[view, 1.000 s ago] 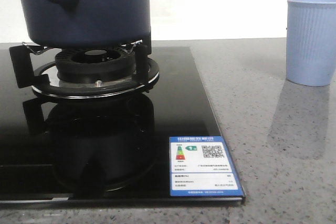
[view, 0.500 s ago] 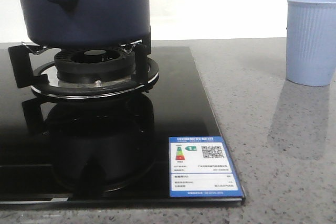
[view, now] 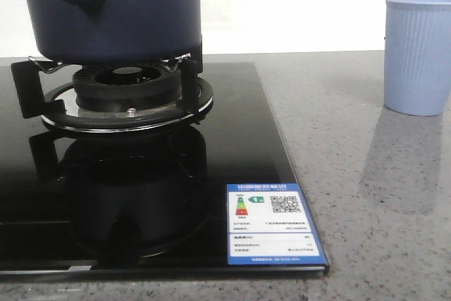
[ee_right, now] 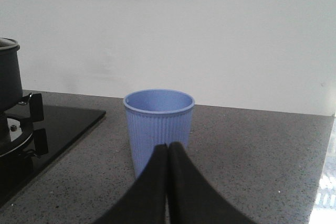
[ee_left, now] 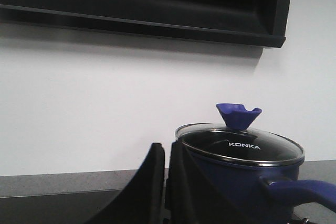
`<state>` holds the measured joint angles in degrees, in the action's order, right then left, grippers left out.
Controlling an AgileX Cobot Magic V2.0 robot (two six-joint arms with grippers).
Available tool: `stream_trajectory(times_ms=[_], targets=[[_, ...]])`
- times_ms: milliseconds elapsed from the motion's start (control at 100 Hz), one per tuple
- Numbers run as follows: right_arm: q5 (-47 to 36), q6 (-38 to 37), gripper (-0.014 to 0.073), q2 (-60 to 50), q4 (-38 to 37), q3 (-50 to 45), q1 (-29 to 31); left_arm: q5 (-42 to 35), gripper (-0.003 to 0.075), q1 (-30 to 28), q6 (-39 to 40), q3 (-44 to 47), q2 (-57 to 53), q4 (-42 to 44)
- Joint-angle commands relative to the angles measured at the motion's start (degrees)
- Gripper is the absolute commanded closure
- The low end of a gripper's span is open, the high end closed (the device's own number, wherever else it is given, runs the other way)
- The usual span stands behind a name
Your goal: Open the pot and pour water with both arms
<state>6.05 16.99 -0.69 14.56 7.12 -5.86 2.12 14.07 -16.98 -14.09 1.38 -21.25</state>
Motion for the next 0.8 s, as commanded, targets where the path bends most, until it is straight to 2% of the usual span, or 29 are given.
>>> stream_trajectory(times_ms=[0, 120, 190, 290, 460, 610, 650, 790], targets=[[-5.1, 0.0, 0.0654, -0.8, 0.2, 1.4, 0.1, -3.9, 0.0736, -0.1, 0.1, -1.4, 0.7, -0.6], [-5.1, 0.0, 0.0654, -0.8, 0.2, 1.4, 0.1, -3.8, 0.0736, -0.1, 0.1, -1.0, 0.7, 0.4], [-5.1, 0.0, 0.0654, -0.8, 0.2, 1.4, 0.1, -3.9, 0.0736, -0.6, 1.0, 0.2, 0.5, 7.3], [-5.1, 0.0, 0.0654, -0.8, 0.2, 1.4, 0.1, -3.9, 0.0736, -3.4, 7.0, 3.4, -0.8, 14.6], [-5.1, 0.0, 0.0654, -0.8, 0.2, 1.4, 0.1, -2.5, 0.0736, -8.0, 10.3, 10.1, -3.0, 14.6], [-5.1, 0.0, 0.0654, -0.8, 0.2, 1.4, 0.1, -4.7, 0.0736, -8.3, 12.6, 15.0, -3.0, 14.6], [-5.1, 0.0, 0.0654, -0.8, 0.2, 1.4, 0.1, -1.7, 0.0736, -8.3, 12.8, 14.9, -3.0, 15.1], [-5.0, 0.0, 0.0654, -0.8, 0.2, 1.4, 0.1, -1.1, 0.0736, -8.3, 12.5, 15.0, -3.0, 15.8]])
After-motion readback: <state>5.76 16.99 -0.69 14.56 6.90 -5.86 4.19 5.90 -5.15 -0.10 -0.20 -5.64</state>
